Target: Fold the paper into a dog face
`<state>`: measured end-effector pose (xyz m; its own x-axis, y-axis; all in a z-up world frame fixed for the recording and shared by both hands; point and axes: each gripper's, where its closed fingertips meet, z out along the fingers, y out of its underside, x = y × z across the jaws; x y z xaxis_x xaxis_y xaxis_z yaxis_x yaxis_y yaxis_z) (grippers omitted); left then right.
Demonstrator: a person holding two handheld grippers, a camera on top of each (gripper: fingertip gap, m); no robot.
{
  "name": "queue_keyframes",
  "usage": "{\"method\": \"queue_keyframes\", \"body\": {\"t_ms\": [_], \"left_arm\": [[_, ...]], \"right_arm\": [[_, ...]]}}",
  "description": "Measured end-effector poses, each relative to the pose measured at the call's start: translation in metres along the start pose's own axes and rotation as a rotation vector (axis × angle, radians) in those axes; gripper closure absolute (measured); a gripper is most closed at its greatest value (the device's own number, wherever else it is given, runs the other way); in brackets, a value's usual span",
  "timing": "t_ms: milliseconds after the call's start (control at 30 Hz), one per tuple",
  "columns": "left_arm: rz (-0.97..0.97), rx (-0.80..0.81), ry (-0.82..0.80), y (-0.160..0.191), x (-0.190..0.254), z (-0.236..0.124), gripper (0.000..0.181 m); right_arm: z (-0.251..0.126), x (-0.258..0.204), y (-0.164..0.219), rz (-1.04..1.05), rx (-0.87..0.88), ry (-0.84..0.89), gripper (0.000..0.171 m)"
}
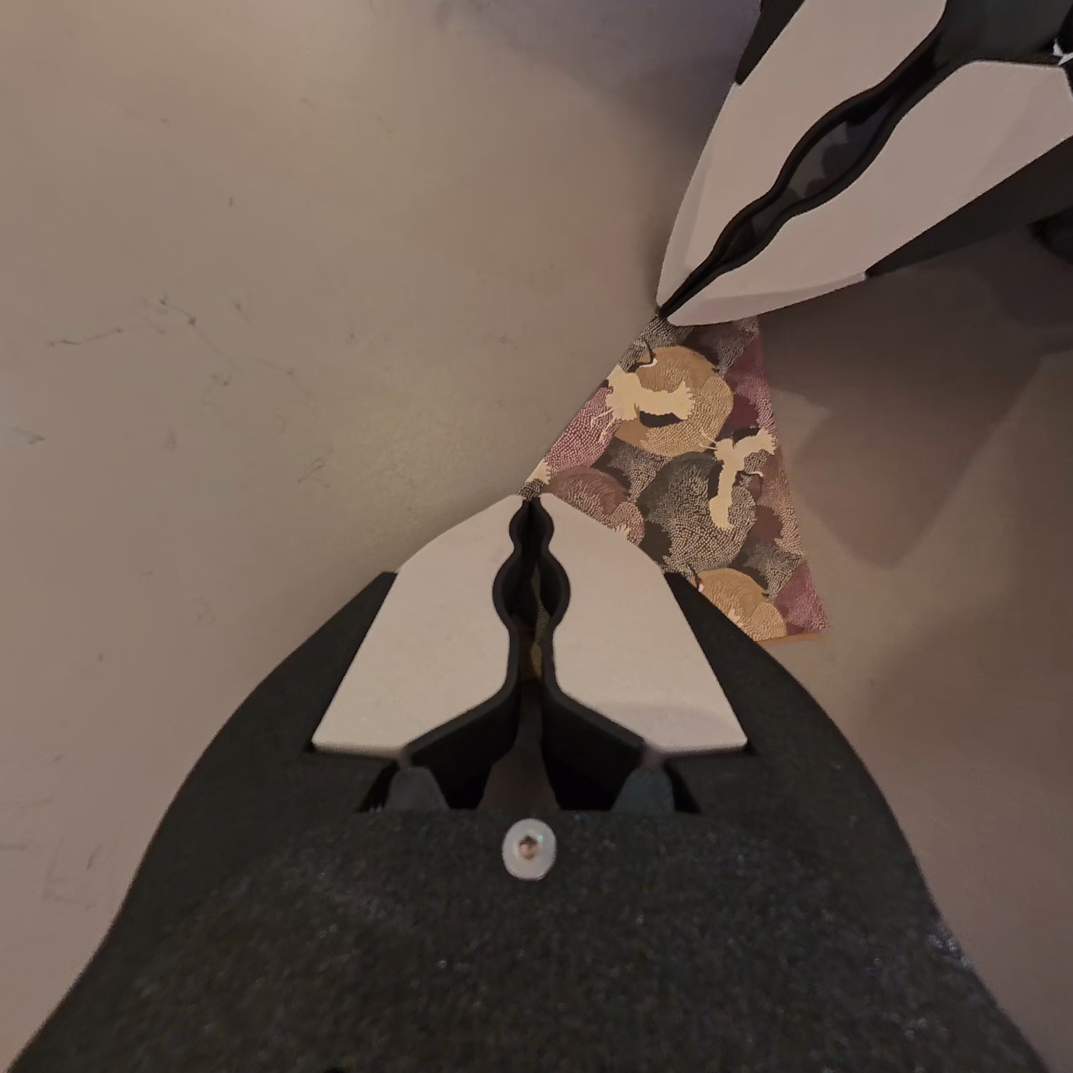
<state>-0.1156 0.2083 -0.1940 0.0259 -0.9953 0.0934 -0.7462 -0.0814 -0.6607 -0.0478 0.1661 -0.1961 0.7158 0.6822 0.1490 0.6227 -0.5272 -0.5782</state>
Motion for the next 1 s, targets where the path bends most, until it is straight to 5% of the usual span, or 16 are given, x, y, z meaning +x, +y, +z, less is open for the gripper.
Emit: {"method": "queue_keyframes", "body": {"t_ms": [800, 1000], "left_arm": [[0.002, -0.010, -0.012, 0.000, 0.001, 0.000, 0.181], [-0.018, -0.009, -0.032, 0.000, 0.001, 0.000, 0.181]], "right_arm": [[-0.029, 0.013, 0.043, 0.098, -0.114, 0.139, 0.171], [-0.045, 0.013, -0.016, 0.190, 0.138, 0.195, 0.171]]}}
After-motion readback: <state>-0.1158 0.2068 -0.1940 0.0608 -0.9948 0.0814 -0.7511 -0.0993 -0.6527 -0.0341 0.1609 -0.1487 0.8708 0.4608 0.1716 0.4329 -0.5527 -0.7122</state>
